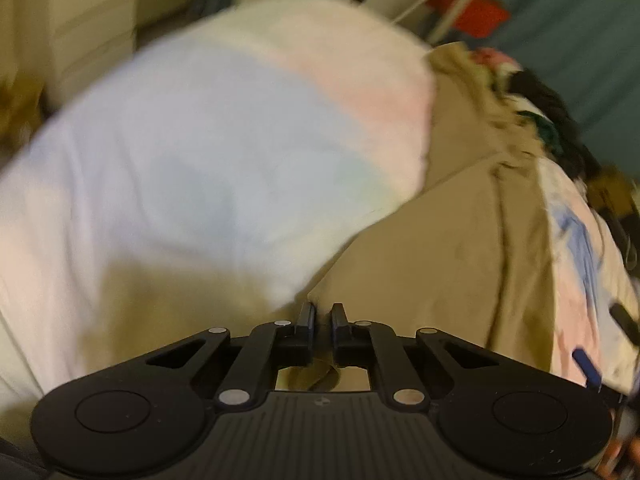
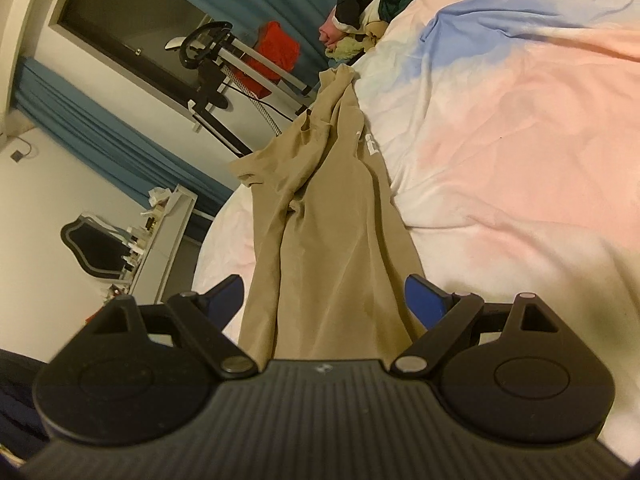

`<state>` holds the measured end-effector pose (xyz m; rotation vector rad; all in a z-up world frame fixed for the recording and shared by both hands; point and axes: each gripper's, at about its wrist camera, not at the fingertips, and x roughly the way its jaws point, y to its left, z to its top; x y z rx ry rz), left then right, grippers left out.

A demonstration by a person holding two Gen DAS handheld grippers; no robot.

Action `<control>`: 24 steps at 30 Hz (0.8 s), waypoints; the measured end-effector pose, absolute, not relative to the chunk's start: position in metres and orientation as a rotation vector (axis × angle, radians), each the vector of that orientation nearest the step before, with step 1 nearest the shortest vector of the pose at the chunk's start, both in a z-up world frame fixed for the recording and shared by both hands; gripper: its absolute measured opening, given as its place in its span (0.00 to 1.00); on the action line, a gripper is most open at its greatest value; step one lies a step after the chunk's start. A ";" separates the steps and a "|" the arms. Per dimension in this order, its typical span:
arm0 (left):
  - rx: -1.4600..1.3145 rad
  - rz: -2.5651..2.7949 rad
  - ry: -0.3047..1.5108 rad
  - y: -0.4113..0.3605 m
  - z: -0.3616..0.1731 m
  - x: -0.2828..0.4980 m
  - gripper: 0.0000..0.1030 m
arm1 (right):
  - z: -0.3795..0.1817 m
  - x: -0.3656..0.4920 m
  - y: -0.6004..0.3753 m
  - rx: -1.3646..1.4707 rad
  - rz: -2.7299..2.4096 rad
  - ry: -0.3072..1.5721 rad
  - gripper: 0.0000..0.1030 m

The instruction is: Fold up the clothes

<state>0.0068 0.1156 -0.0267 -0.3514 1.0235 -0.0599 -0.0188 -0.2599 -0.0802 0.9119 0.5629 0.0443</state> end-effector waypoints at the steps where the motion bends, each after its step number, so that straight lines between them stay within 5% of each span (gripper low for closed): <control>1: -0.299 -0.092 0.981 0.107 -0.016 -0.002 0.08 | -0.079 -0.020 -0.260 0.913 0.043 0.559 0.86; 10: 0.170 -0.486 0.731 0.007 0.016 -0.078 0.07 | -0.071 -0.025 -0.264 0.888 0.021 0.521 0.86; 17: 0.320 -0.601 0.913 -0.030 -0.034 -0.072 0.10 | -0.066 -0.026 -0.259 0.828 0.013 0.518 0.86; 19: 0.306 -0.627 0.948 -0.032 -0.039 -0.066 0.20 | -0.063 -0.026 -0.257 0.803 0.010 0.513 0.86; 21: 0.260 -0.641 0.958 -0.028 -0.034 -0.063 0.45 | -0.060 -0.027 -0.256 0.779 0.008 0.505 0.86; 24: 0.204 -0.624 0.918 -0.025 -0.020 -0.054 0.67 | -0.055 -0.028 -0.254 0.742 0.007 0.492 0.86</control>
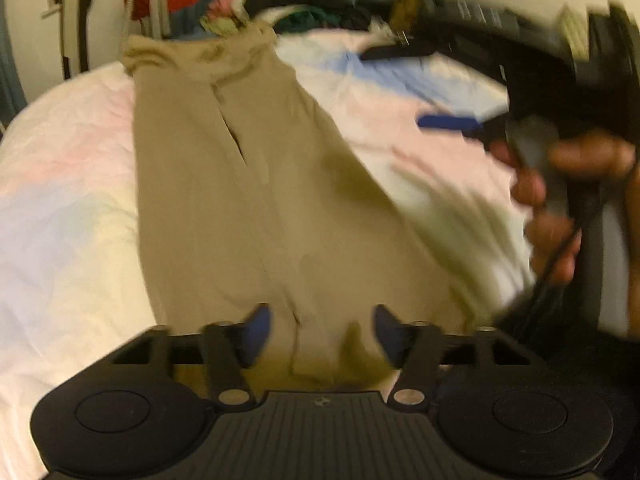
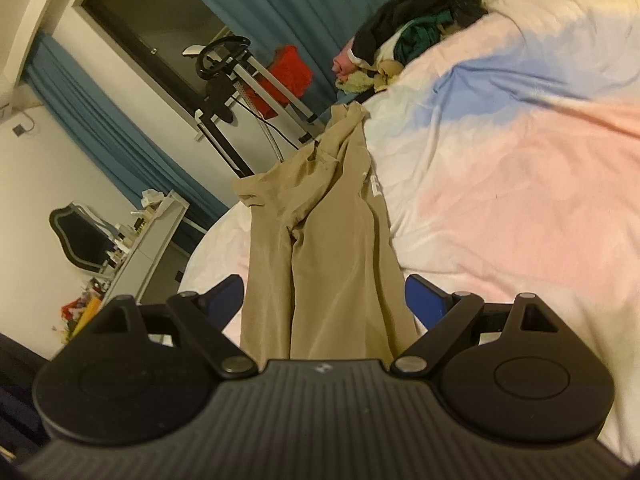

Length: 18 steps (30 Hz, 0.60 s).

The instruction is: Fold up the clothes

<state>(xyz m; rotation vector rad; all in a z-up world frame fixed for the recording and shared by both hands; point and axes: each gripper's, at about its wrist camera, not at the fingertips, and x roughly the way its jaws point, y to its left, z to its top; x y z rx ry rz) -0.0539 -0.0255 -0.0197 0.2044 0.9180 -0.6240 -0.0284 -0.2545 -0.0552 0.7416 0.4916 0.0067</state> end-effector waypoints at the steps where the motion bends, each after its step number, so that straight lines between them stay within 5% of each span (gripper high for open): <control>1: 0.192 -0.610 0.897 -0.025 -0.012 -0.049 0.72 | -0.054 -0.029 -0.254 0.730 0.007 0.487 0.86; 8: 0.082 -0.498 0.708 -0.026 0.040 -0.004 0.87 | -0.039 -0.034 -0.270 0.676 -0.016 0.423 0.86; 13: 0.057 -0.430 0.610 -0.029 0.036 0.012 0.89 | -0.025 -0.026 -0.276 0.623 0.038 0.398 0.86; 15: 0.057 -0.428 0.608 -0.027 0.028 0.008 0.89 | -0.018 -0.013 -0.272 0.574 0.077 0.403 0.76; 18: 0.024 -0.407 0.609 -0.017 0.018 0.007 0.89 | -0.007 0.018 -0.261 0.485 0.145 0.424 0.73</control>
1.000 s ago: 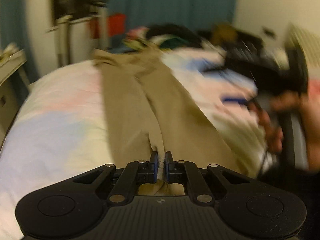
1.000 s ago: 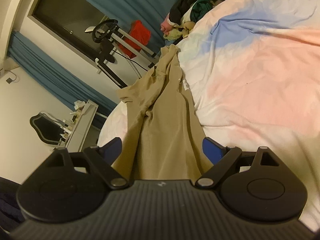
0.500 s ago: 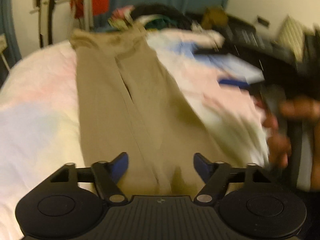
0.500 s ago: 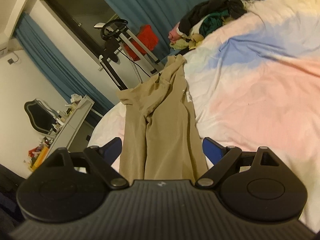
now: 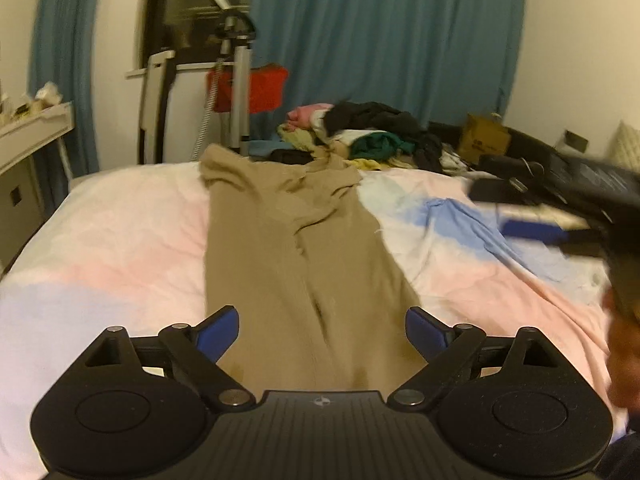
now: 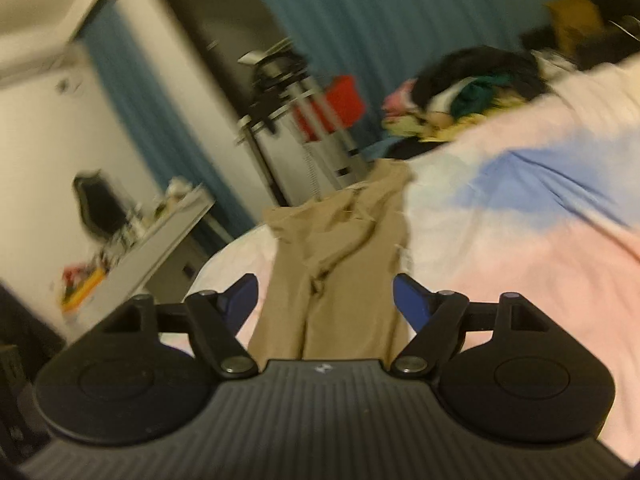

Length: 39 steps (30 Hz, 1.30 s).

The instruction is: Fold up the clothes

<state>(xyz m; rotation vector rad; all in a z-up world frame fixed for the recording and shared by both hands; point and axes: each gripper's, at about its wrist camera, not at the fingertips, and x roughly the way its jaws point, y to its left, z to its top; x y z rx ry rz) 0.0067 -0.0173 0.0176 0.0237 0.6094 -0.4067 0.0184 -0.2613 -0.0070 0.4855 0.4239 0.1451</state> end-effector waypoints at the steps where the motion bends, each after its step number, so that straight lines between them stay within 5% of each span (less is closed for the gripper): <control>1: 0.008 -0.392 0.611 -0.013 0.014 0.008 0.89 | -0.005 0.035 -0.256 0.456 0.166 0.440 0.73; 14: -0.129 -0.371 0.531 -0.001 -0.014 0.061 0.90 | -0.057 0.311 -0.226 0.353 0.075 0.667 0.73; 22: -0.251 -0.337 0.591 0.019 -0.049 0.115 0.90 | -0.093 0.387 -0.224 0.296 0.059 0.641 0.73; 23: -0.270 -0.334 0.599 0.022 -0.053 0.120 0.90 | -0.096 0.391 -0.222 0.285 0.063 0.644 0.69; 26: -0.307 -0.320 0.629 0.027 -0.062 0.131 0.90 | -0.100 0.388 -0.217 0.242 0.051 0.606 0.32; 27: -0.322 -0.318 0.639 0.028 -0.064 0.134 0.90 | -0.099 0.383 -0.217 0.242 0.059 0.582 0.11; 39: -0.310 -0.311 0.568 0.030 -0.045 0.117 0.90 | -0.059 0.355 -0.242 0.238 -0.108 0.380 0.06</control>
